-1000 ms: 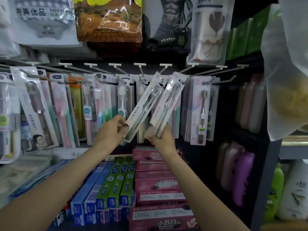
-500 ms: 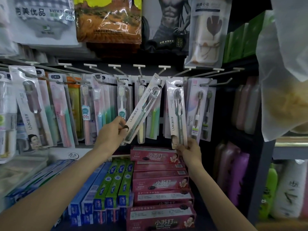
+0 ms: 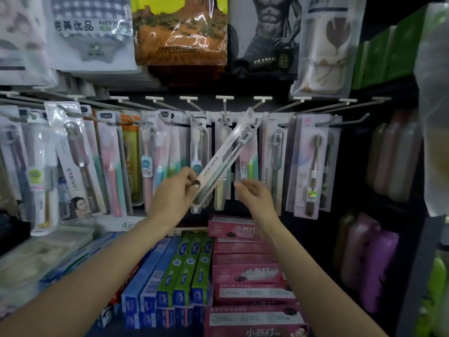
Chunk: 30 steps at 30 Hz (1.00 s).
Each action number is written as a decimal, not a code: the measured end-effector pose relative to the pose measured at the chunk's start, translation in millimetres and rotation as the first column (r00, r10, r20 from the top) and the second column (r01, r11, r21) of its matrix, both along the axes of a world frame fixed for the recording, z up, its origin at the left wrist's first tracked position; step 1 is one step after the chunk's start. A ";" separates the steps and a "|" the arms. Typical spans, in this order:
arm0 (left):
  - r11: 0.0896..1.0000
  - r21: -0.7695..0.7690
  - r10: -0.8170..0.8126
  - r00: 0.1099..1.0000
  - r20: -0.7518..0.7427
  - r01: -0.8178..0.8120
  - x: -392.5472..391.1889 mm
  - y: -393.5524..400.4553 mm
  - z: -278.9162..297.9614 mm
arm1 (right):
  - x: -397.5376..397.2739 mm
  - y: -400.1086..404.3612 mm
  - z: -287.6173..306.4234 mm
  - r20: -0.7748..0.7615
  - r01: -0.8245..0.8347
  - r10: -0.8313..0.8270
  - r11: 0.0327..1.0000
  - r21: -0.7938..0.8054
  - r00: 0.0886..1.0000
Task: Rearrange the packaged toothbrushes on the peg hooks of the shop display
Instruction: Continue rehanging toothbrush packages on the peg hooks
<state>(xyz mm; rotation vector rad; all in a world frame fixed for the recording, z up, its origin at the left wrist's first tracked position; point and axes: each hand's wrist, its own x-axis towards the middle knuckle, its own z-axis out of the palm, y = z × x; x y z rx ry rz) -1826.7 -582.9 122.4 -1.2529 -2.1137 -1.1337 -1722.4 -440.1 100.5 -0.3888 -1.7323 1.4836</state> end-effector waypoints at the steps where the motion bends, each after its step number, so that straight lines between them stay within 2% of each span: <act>1: 0.998 -0.025 -0.050 0.997 0.063 0.051 3.6 1.4 -1.8 | -5.4 -3.4 4.2 -0.043 -0.064 0.063 0.998 -0.025 0.997; 3: 0.985 -0.108 -0.124 0.989 0.075 0.132 9.8 5.4 -7.8 | -13.2 -9.7 10.4 -0.105 -0.125 0.120 0.991 -0.039 0.987; 6: 0.977 -0.145 -0.153 0.988 0.036 0.157 11.6 10.0 -14.3 | -11.5 -8.3 16.4 -0.084 -0.055 0.051 0.998 -0.044 0.995; 8: 0.986 -0.082 -0.141 0.988 0.059 0.146 7.9 11.9 -13.6 | -2.0 1.1 19.7 -0.027 0.032 -0.031 0.999 0.008 0.999; 11: 0.995 0.050 -0.091 0.996 0.025 0.090 2.7 16.4 -9.6 | 12.9 23.6 17.0 0.049 0.200 -0.211 0.965 0.167 0.976; 16: 0.988 0.148 -0.049 0.999 0.017 0.046 0.9 23.8 -14.4 | 21.2 30.5 9.1 0.112 0.257 -0.300 0.922 0.291 0.947; 18: 0.982 0.184 -0.029 0.997 -0.069 0.041 1.3 18.6 -17.6 | 17.2 20.9 7.4 0.046 0.345 -0.404 0.831 0.437 0.914; 20: 0.973 0.231 0.069 0.979 -0.194 -0.022 -1.6 7.5 -18.5 | 11.6 9.1 6.4 -0.147 0.474 -0.496 0.637 0.609 0.856; 22: 0.939 0.319 0.213 0.947 -0.242 -0.130 -8.1 -5.0 -18.8 | 4.4 -4.2 8.5 -0.290 0.501 -0.446 0.486 0.716 0.847; 23: 0.916 0.361 0.263 0.941 -0.214 -0.174 -11.2 -10.7 -18.2 | -1.0 -12.3 9.4 -0.296 0.455 -0.377 0.456 0.765 0.877; 25: 0.889 0.396 0.297 0.948 -0.112 -0.232 -18.9 -17.8 -17.5 | -15.4 -29.8 11.3 -0.196 0.292 -0.238 0.487 0.823 0.951; 27: 0.907 0.350 0.233 0.971 0.046 -0.234 -25.5 -19.8 -19.0 | -31.8 -43.0 10.7 -0.104 0.181 -0.160 0.611 0.770 0.982; 28: 0.921 0.324 0.181 0.975 0.128 -0.214 -27.5 -19.8 -19.6 | -39.3 -47.5 9.9 -0.095 0.170 -0.149 0.662 0.730 0.984; 30: 0.938 0.304 0.090 0.963 0.255 -0.168 -29.5 -18.7 -19.0 | -50.2 -56.2 9.6 -0.107 0.187 -0.157 0.695 0.695 0.982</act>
